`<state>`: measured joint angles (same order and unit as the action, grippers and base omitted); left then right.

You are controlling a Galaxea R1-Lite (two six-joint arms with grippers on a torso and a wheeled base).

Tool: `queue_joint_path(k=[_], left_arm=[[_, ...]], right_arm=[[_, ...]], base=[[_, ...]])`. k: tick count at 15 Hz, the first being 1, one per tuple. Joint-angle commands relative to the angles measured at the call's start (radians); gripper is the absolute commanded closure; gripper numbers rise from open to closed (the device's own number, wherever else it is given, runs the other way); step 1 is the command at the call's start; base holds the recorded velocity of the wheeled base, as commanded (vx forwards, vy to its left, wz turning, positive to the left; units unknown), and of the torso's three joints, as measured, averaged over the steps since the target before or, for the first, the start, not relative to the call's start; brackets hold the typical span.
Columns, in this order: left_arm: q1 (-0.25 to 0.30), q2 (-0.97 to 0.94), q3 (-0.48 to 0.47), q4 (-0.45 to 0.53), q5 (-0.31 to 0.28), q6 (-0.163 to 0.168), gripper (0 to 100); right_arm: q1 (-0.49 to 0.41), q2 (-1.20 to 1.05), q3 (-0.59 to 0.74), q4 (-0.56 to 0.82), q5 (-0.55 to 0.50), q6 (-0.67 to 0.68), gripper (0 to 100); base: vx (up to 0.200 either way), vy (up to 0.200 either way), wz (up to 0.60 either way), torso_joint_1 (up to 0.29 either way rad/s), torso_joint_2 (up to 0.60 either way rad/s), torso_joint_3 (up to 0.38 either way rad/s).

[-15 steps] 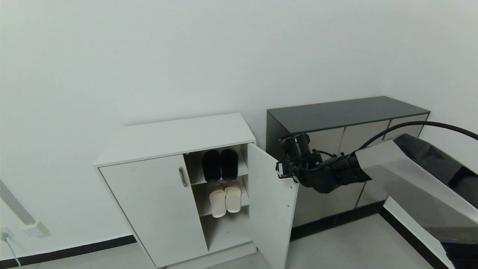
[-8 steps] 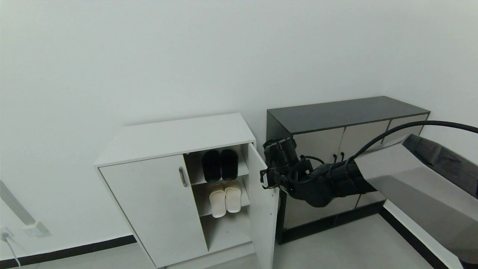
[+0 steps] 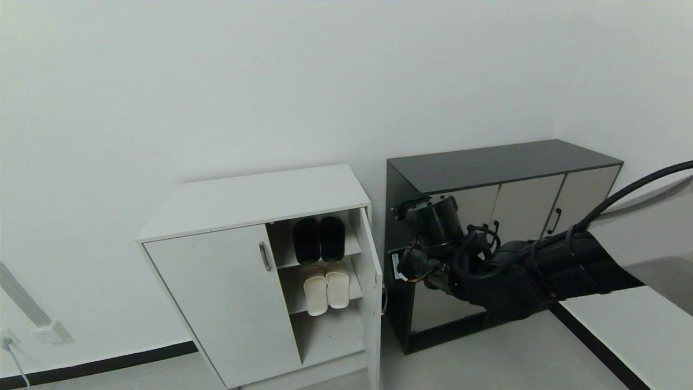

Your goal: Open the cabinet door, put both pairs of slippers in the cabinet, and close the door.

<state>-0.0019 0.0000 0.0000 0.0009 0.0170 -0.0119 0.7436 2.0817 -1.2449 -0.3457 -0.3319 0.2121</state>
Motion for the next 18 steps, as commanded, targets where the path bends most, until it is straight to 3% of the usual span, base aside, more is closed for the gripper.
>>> queue_joint_path(k=[1,7,13,16,18], left_arm=[[0.000,0.000,0.000,0.001,0.000,0.000,100],[0.000,0.000,0.000,-0.001,-0.002,0.003,100],[-0.001,0.000,0.000,-0.001,-0.003,0.009,100],[-0.001,0.000,0.000,-0.001,0.000,0.004,100],[-0.001,0.000,0.000,0.001,0.000,0.006,100]], right_arm=[[0.030,-0.069,0.097,-0.044,0.004,-0.010,100],[0.040,-0.075,0.159,-0.090,0.037,-0.014,100],[0.020,-0.071,0.170,-0.105,0.027,-0.069,100],[-0.056,-0.066,0.171,-0.104,0.008,-0.097,100],[-0.087,-0.065,0.183,-0.105,-0.044,-0.129,100]], base=[[0.000,0.000,0.00,0.000,0.00,0.000],[0.000,0.000,0.60,0.003,0.00,0.004],[0.000,0.000,0.00,0.000,0.00,0.000],[0.000,0.000,0.00,0.000,0.00,0.000],[0.200,0.000,0.00,0.000,0.00,0.002]])
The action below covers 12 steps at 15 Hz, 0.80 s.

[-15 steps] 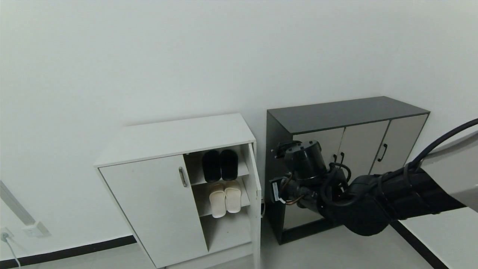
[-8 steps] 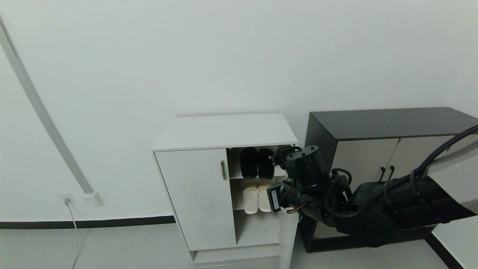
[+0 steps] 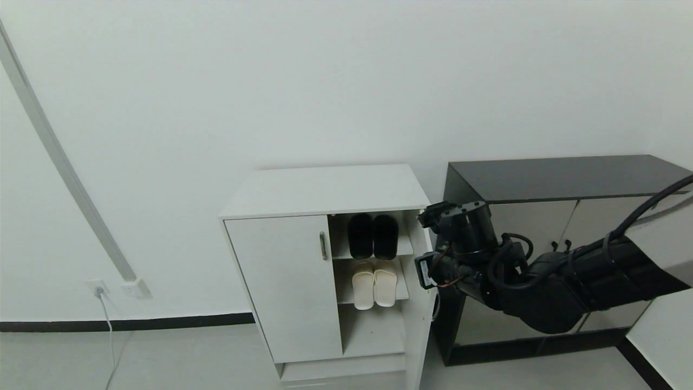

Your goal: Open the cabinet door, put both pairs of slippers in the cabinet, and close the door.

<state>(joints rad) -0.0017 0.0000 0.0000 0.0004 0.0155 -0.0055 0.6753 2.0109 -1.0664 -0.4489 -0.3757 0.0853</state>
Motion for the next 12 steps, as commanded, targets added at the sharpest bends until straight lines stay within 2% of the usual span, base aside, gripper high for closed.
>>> queue_joint_path(k=[1,2,7,12], left_arm=[[0.000,0.000,0.000,0.001,0.000,-0.001,100],[0.000,0.000,0.000,0.000,0.000,-0.001,100],[0.000,0.000,0.000,0.000,0.000,-0.005,100],[0.000,0.000,0.000,0.000,0.000,-0.005,100]], right_arm=[[-0.031,0.006,0.011,-0.002,-0.011,-0.012,100],[-0.042,0.008,0.016,0.001,-0.011,-0.015,100],[-0.112,0.063,0.023,0.004,-0.014,-0.049,100],[-0.112,0.123,-0.003,0.001,-0.003,-0.047,100]], base=[[0.200,0.000,0.00,-0.017,0.00,0.007],[0.200,0.000,0.00,-0.012,-0.01,0.007],[0.000,0.000,0.00,0.000,0.00,0.000],[0.000,0.000,0.00,0.000,0.00,0.000]])
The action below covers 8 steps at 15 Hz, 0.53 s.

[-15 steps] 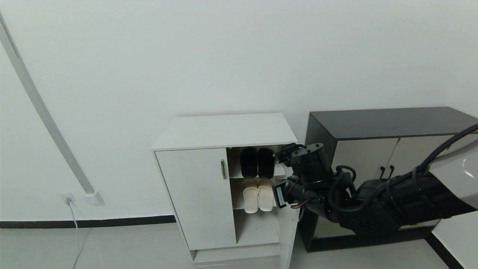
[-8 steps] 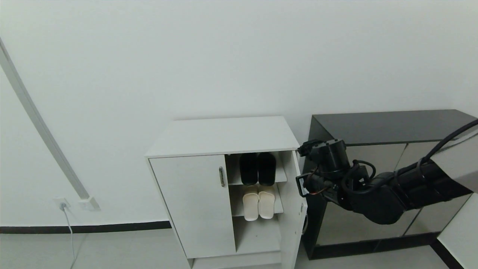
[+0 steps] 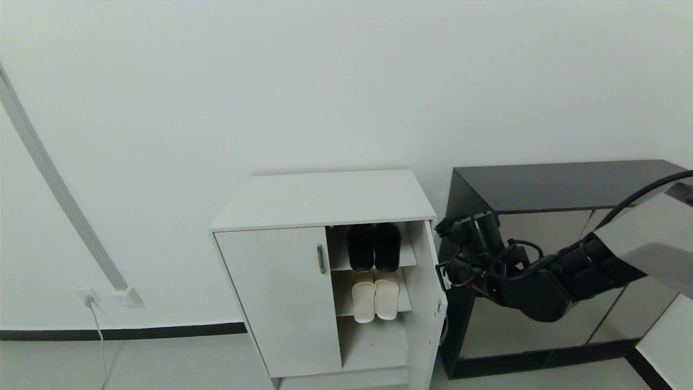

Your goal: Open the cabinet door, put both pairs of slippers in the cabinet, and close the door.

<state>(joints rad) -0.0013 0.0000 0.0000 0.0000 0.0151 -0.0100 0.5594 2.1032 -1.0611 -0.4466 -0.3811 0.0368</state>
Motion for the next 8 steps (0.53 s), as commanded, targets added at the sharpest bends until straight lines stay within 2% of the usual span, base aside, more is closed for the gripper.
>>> queue_joint_path(k=[1,5,8], left_arm=[[0.000,0.000,0.000,0.000,0.000,-0.001,100],[-0.002,0.000,0.000,0.000,0.002,-0.002,100],[0.000,0.000,0.000,0.000,0.002,-0.001,100]], right_arm=[[0.016,0.037,-0.016,-0.012,0.013,0.005,100],[0.082,0.037,-0.014,-0.072,0.087,0.072,100],[0.091,0.032,-0.002,-0.118,0.106,0.091,100]], base=[[0.000,0.000,0.00,0.000,0.00,0.000],[0.000,0.000,0.00,0.000,0.00,0.000],[0.000,0.000,0.00,0.000,0.00,0.000]])
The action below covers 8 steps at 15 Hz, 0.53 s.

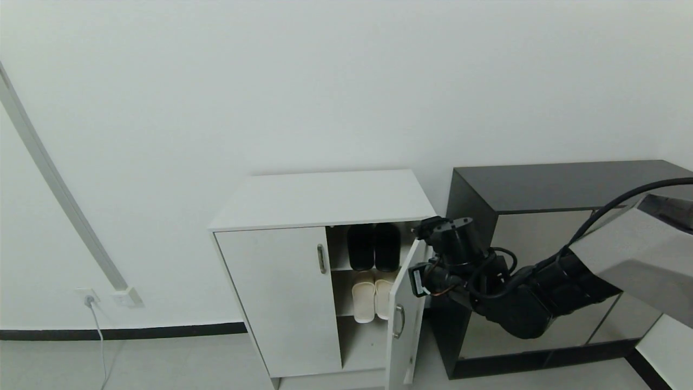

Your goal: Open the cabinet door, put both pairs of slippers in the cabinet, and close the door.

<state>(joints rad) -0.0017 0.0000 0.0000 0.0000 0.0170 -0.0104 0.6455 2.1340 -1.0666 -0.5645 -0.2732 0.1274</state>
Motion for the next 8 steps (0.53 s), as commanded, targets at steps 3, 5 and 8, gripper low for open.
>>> queue_joint_path(k=[3,5,8], left_arm=[[-0.001,0.000,0.000,0.000,0.000,0.000,100],[0.000,0.000,0.000,0.000,-0.002,0.001,100],[0.000,0.000,0.000,0.000,0.000,0.001,100]], right_arm=[[0.013,0.001,0.117,-0.190,0.121,-0.002,100],[0.023,0.007,0.229,-0.354,0.209,-0.011,100],[0.045,0.033,0.326,-0.497,0.233,-0.014,100]], base=[[0.000,0.000,0.00,0.000,0.00,0.000],[0.000,0.000,0.00,0.000,0.00,0.000],[0.133,0.000,0.00,0.000,0.00,0.003]])
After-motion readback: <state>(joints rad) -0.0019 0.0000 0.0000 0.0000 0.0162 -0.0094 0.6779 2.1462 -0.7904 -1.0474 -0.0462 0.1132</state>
